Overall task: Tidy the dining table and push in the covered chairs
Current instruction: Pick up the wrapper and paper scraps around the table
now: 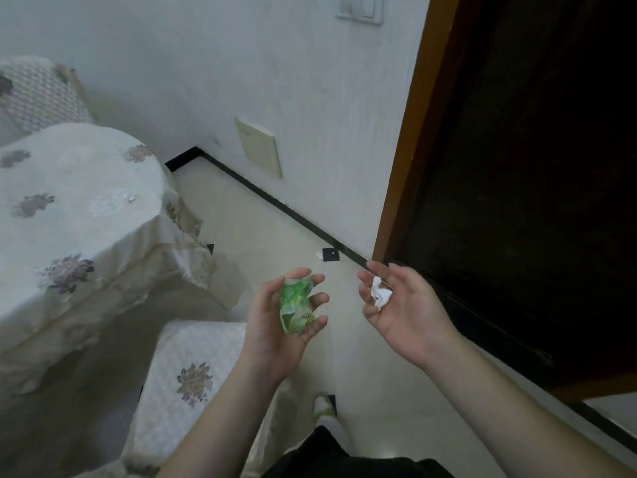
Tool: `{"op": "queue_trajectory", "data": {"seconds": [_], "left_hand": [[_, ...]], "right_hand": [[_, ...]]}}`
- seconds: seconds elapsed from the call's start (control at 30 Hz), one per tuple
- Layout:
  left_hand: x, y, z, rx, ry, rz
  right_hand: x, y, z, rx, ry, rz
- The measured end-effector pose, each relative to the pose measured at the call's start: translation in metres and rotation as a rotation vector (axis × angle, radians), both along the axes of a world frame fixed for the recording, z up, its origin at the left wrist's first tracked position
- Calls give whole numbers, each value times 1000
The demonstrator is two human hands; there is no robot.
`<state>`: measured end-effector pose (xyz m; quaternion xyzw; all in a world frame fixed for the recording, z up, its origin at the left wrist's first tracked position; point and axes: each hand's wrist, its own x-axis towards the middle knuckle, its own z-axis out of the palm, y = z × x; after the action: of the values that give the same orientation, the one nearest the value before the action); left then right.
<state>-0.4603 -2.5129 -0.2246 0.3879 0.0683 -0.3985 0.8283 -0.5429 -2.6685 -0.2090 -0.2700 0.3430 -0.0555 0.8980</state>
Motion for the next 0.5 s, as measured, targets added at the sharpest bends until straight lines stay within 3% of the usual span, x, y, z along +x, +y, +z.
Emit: {"op": "queue_trajectory", "data": {"seconds": [0.5], "left_hand": [[202, -75, -7, 4, 54, 84]], "right_hand": [[188, -106, -17, 26, 63, -16]]}}
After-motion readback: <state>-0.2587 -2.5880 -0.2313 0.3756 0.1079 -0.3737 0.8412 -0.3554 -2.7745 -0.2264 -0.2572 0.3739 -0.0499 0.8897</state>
